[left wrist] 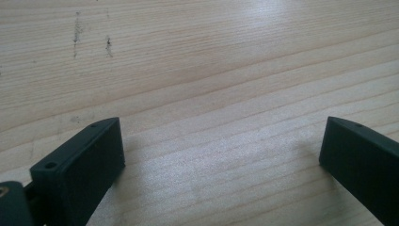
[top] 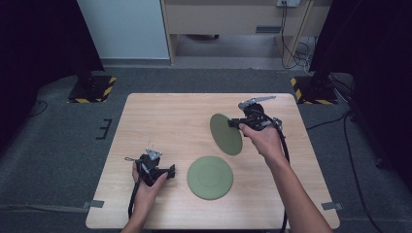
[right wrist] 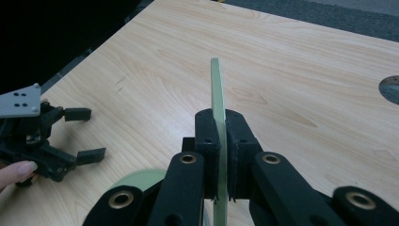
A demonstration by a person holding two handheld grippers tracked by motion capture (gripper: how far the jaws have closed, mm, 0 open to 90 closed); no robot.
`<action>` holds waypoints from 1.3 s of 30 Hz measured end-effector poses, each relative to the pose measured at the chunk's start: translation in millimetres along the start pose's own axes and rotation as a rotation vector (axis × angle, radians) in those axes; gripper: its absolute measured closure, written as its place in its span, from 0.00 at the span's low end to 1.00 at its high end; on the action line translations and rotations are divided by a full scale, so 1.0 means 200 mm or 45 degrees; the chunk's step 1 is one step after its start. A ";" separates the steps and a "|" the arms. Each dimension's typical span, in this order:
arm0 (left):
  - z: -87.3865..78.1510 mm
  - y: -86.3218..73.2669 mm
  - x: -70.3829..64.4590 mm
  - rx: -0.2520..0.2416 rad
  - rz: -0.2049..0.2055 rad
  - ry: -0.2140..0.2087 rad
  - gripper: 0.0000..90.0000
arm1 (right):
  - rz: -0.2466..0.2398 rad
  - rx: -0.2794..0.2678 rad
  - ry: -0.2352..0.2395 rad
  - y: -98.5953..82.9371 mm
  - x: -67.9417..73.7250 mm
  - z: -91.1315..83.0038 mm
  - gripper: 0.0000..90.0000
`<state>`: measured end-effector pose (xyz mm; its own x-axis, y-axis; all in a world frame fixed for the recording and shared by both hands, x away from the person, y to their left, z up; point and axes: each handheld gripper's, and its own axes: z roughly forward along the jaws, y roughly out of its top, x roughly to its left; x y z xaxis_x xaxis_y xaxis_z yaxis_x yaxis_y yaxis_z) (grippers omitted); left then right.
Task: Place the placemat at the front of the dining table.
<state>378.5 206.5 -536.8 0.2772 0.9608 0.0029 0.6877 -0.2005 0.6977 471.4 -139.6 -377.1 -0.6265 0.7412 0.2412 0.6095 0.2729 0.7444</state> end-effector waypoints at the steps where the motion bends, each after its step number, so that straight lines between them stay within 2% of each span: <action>1: 0.00 0.00 0.00 0.000 0.000 0.000 0.00 | 0.000 0.002 -0.006 0.02 0.00 0.01 0.95; 11: 0.00 0.00 0.00 -0.001 -0.001 -0.002 0.00 | 0.004 0.016 -0.053 0.11 -0.03 0.10 0.95; 18: 0.00 0.00 0.00 -0.001 0.000 -0.001 0.00 | 0.030 0.005 -0.088 0.18 -0.06 0.16 0.95; 28: 0.00 0.00 0.00 0.000 -0.003 0.001 0.00 | 0.062 -0.022 -0.147 0.25 -0.13 0.20 0.95; 32: 0.00 0.00 0.00 0.000 -0.003 0.001 0.00 | 0.073 -0.030 -0.194 0.29 -0.17 0.20 0.95; 39: 0.00 0.00 0.00 -0.001 -0.004 0.002 0.00 | 0.087 -0.029 -0.246 0.31 -0.19 0.23 0.95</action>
<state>378.7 206.2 -536.8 0.2745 0.9616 0.0018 0.6882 -0.1978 0.6981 555.6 -122.9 -368.1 -0.4781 0.8618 0.1695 0.6346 0.2056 0.7450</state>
